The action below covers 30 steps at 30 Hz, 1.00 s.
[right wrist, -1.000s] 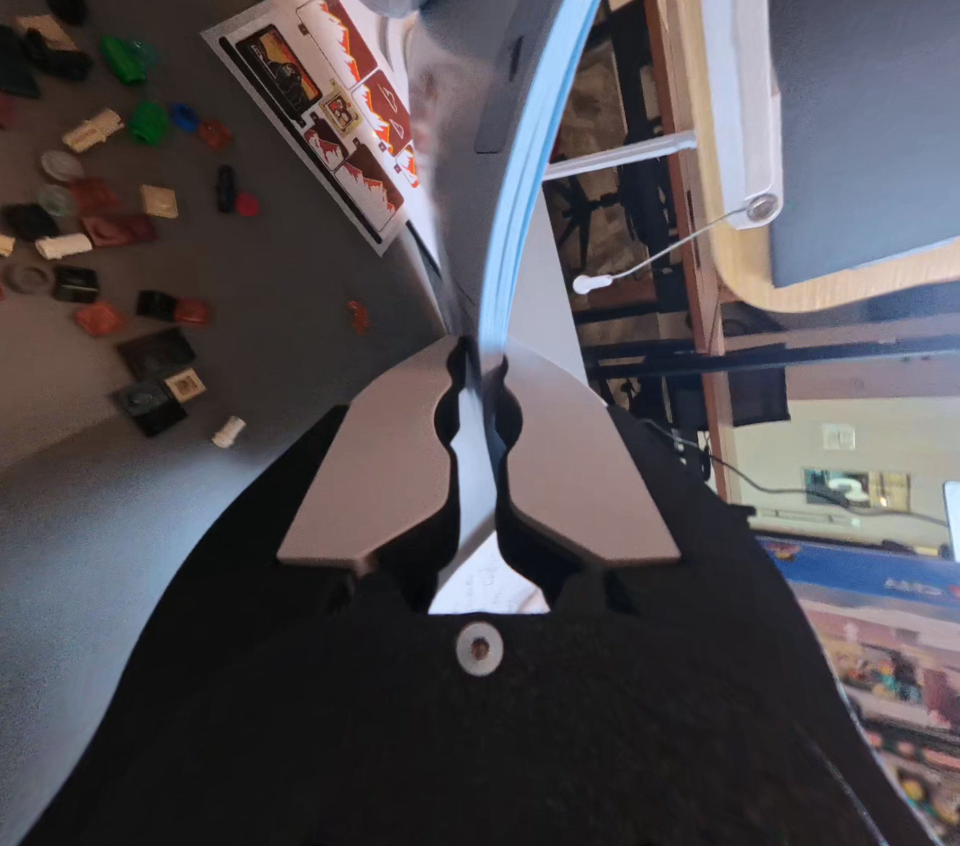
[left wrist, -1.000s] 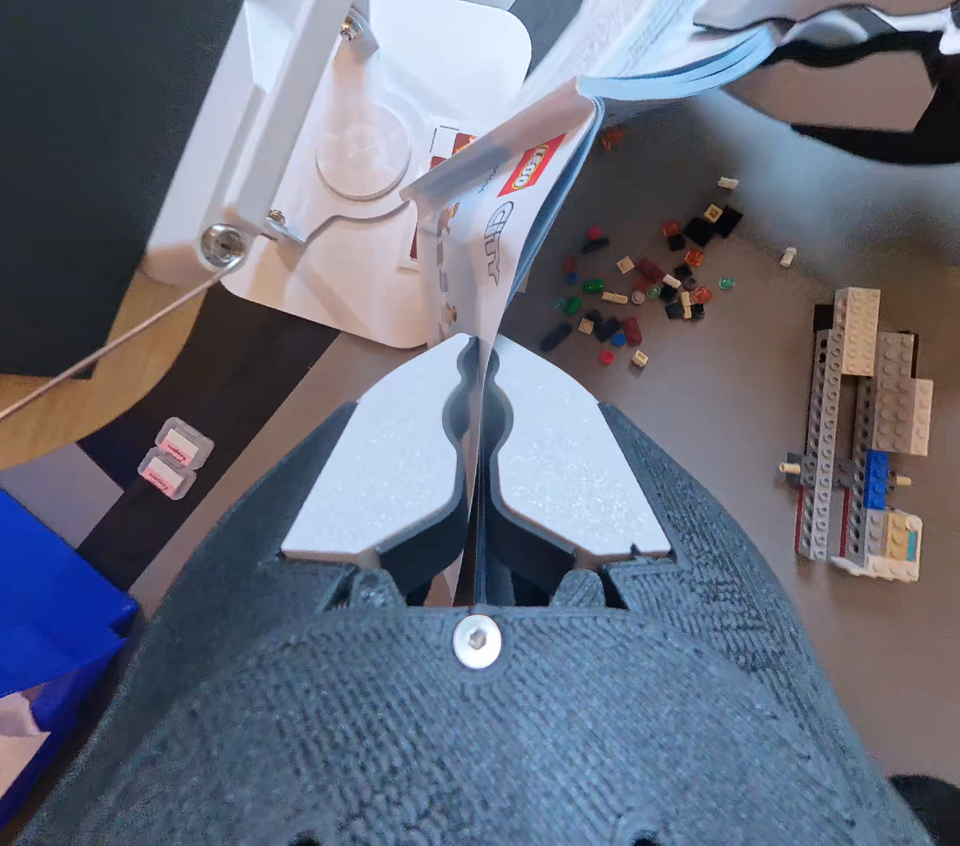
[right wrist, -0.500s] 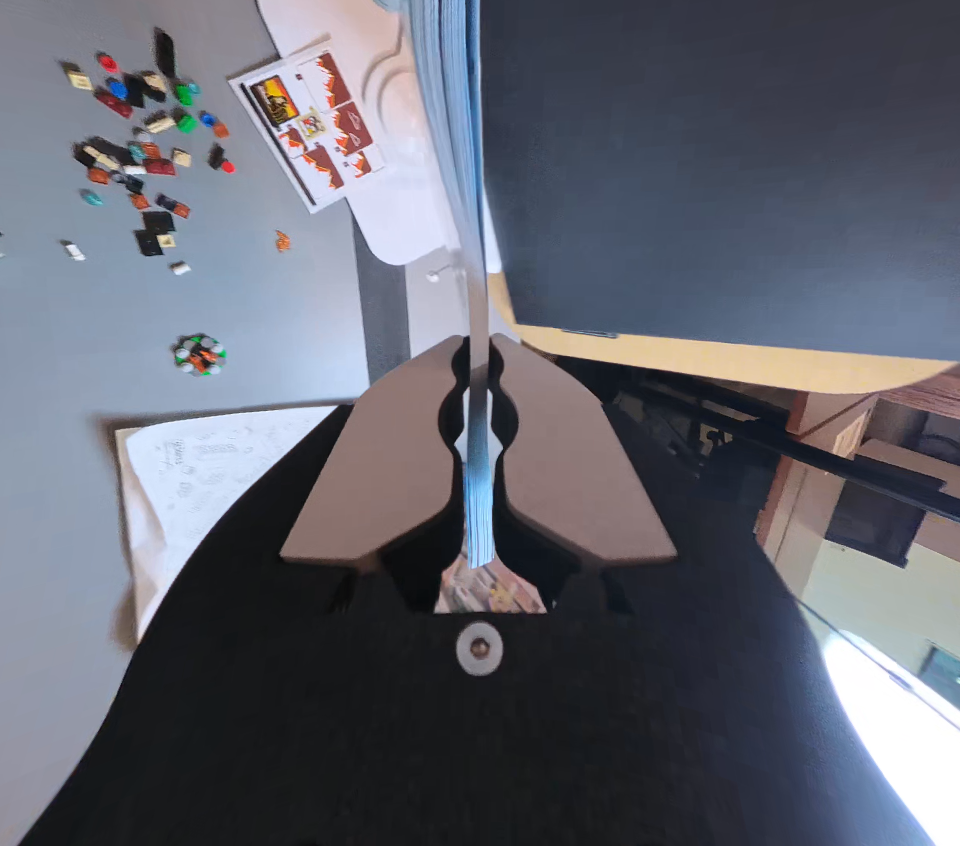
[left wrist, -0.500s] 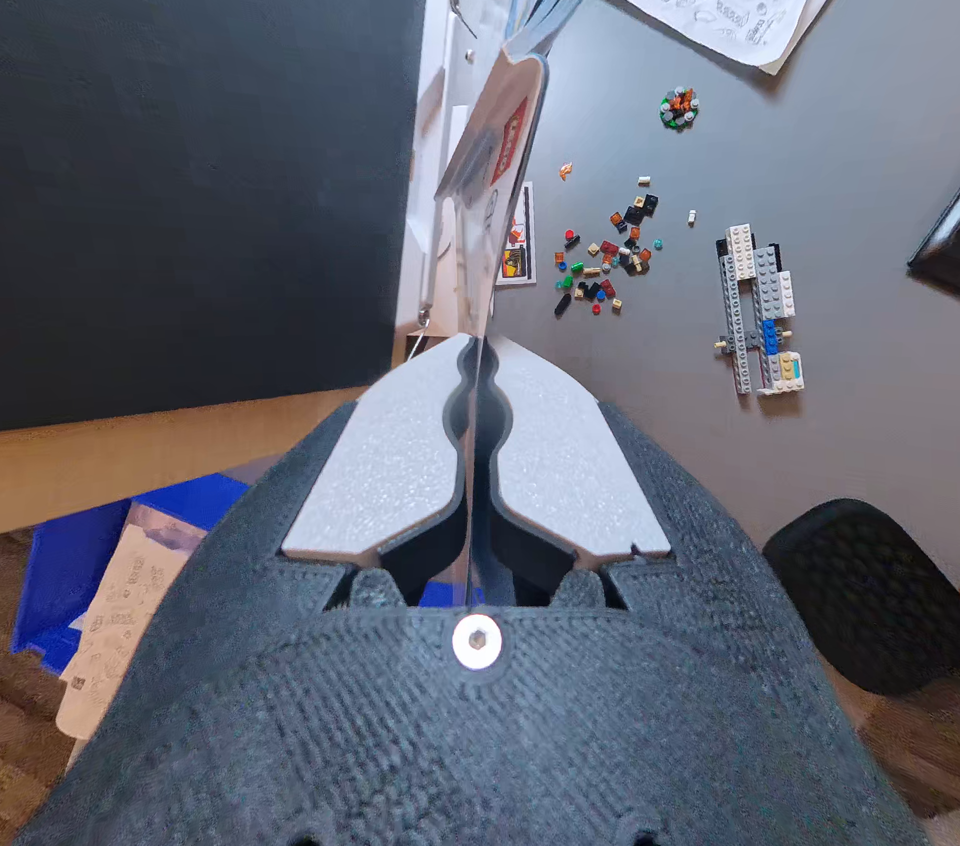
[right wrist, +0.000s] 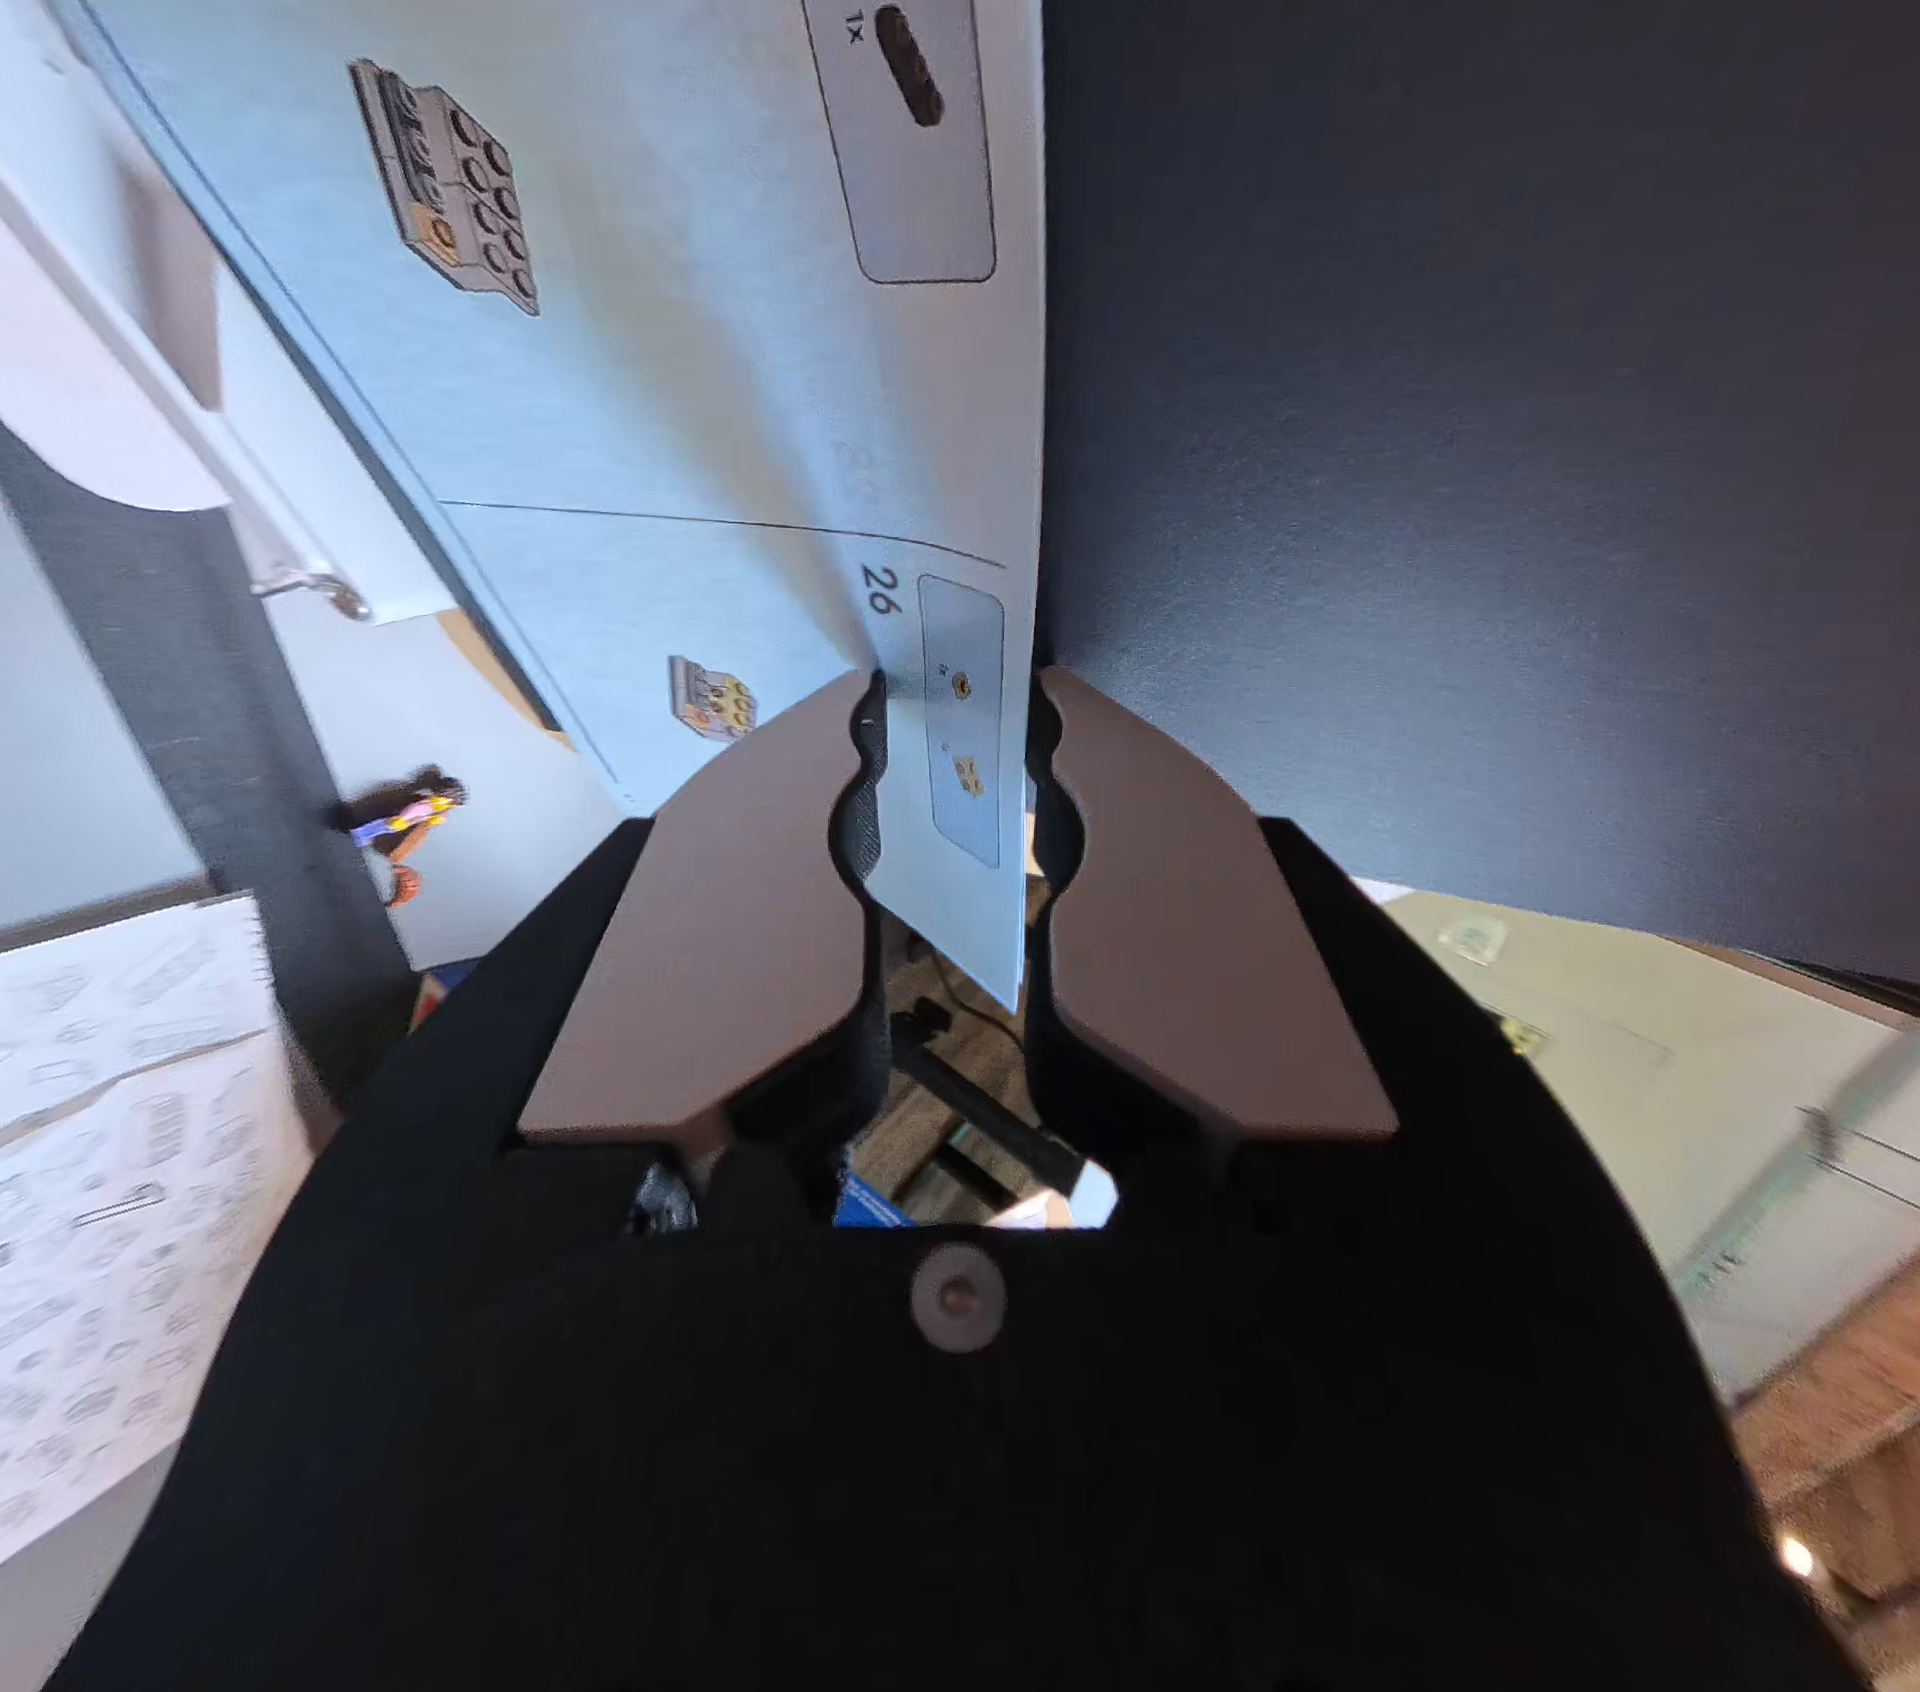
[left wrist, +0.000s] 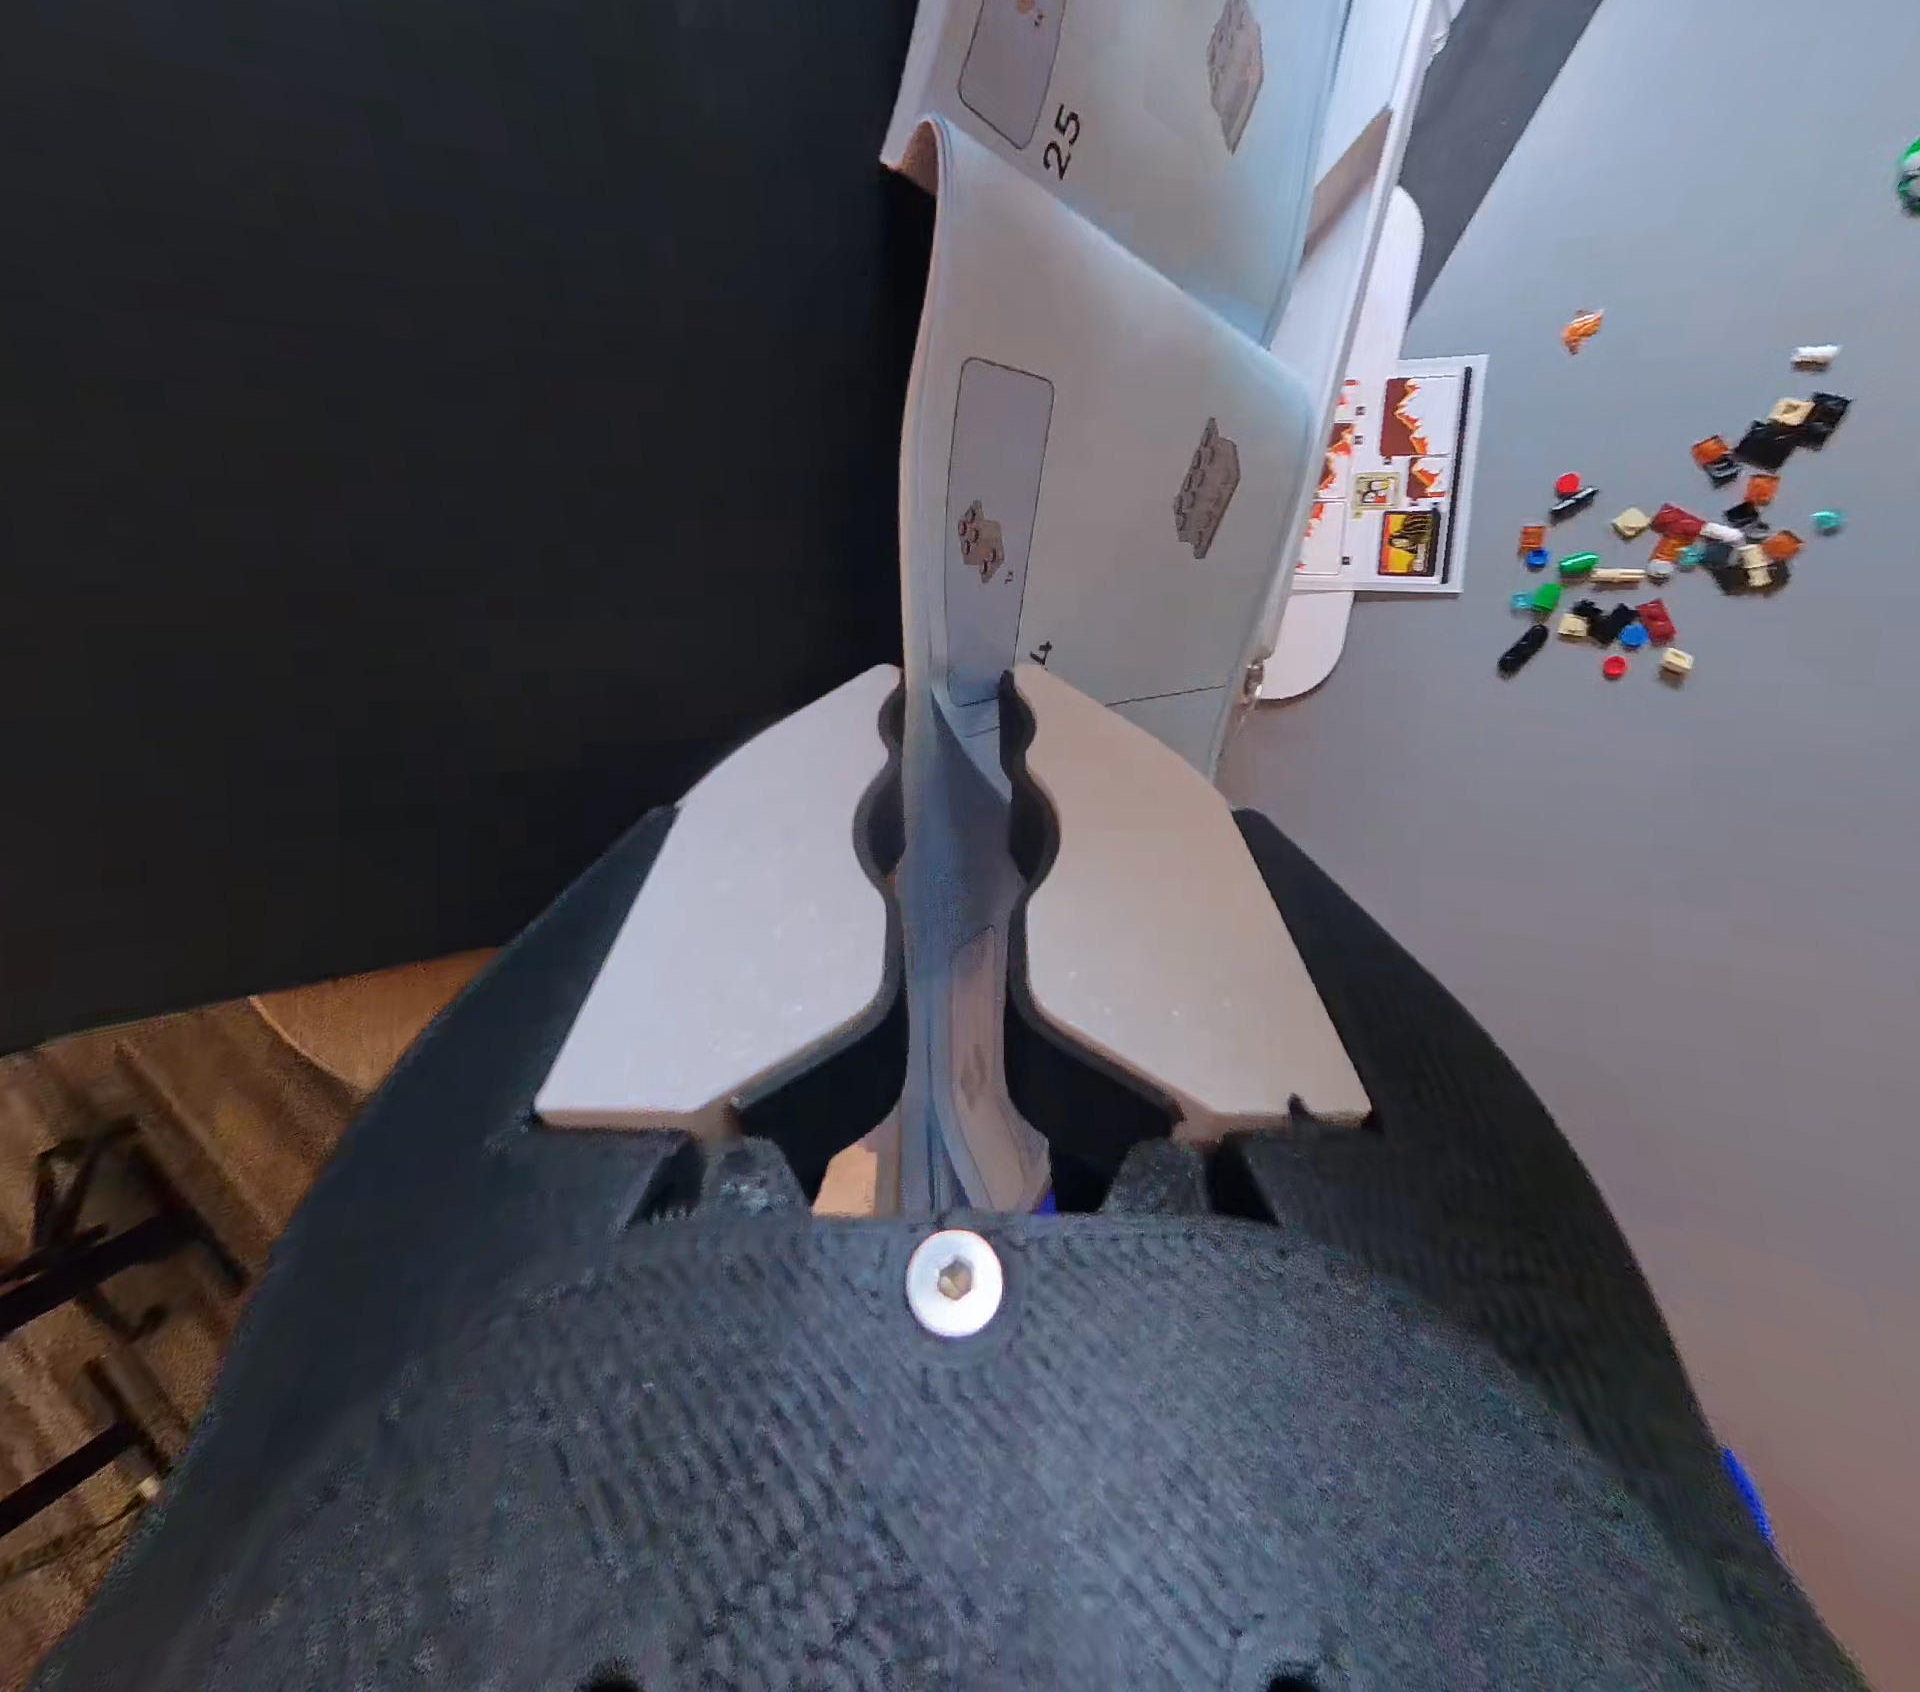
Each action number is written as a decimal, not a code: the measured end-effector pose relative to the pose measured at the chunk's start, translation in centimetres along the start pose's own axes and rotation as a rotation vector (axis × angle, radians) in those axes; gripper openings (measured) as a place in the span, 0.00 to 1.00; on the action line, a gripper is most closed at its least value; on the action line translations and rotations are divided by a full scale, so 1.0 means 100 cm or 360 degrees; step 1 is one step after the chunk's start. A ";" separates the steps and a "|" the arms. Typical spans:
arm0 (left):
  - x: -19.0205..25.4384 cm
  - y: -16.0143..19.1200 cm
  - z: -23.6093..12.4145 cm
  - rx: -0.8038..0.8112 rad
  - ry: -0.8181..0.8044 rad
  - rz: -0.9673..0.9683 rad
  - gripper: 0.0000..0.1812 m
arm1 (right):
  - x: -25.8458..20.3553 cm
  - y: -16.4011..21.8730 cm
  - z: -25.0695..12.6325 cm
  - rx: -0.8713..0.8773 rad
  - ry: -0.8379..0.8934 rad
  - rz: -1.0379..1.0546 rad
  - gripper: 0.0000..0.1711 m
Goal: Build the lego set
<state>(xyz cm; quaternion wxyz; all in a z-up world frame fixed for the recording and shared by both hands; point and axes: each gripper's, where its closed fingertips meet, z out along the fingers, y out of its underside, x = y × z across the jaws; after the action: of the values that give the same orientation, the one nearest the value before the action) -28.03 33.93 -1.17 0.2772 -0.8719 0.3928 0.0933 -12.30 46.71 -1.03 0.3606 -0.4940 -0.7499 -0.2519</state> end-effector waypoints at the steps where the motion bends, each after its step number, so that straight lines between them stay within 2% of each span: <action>1: -0.002 0.002 0.003 -0.0001 -0.0046 0.0024 0.09 | 0.001 0.000 0.001 -0.0007 0.0051 -0.0014 0.14; 3: 0.002 0.005 0.007 0.0014 -0.0061 0.0072 0.08 | 0.008 0.001 -0.001 -0.0005 0.0194 -0.0041 0.08; 8: 0.004 0.006 0.007 0.0100 -0.0089 0.0055 0.08 | 0.016 0.014 -0.008 -0.0015 0.0404 0.0085 0.14; 11: 0.005 0.008 0.009 0.0114 -0.0112 0.0038 0.07 | 0.012 0.006 -0.025 0.0146 0.0515 0.0237 0.14; 13: 0.005 0.009 0.010 0.0138 -0.0103 0.0005 0.06 | -0.003 -0.005 -0.036 0.0310 0.0484 0.0404 0.14; 15: 0.005 0.009 0.010 0.0164 -0.0086 -0.0007 0.06 | -0.034 -0.021 -0.038 0.0479 0.0332 0.0517 0.15; 18: 0.008 0.011 0.011 0.0159 -0.0040 -0.0025 0.07 | -0.080 -0.030 -0.015 0.0494 0.0190 0.0581 0.15; 22: 0.009 0.015 0.009 0.0138 -0.0041 -0.0019 0.08 | -0.100 -0.026 0.025 0.0484 0.0207 0.0788 0.14; 30: 0.000 0.022 0.000 0.0153 -0.0200 0.0046 0.04 | -0.103 -0.029 0.022 0.0585 0.0418 0.1048 0.12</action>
<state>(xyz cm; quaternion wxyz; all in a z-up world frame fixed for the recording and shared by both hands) -29.60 32.73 -2.10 0.3413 -0.8442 0.3913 0.1328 -13.03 41.43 -10.60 0.5973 -0.5989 -0.5315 -0.0454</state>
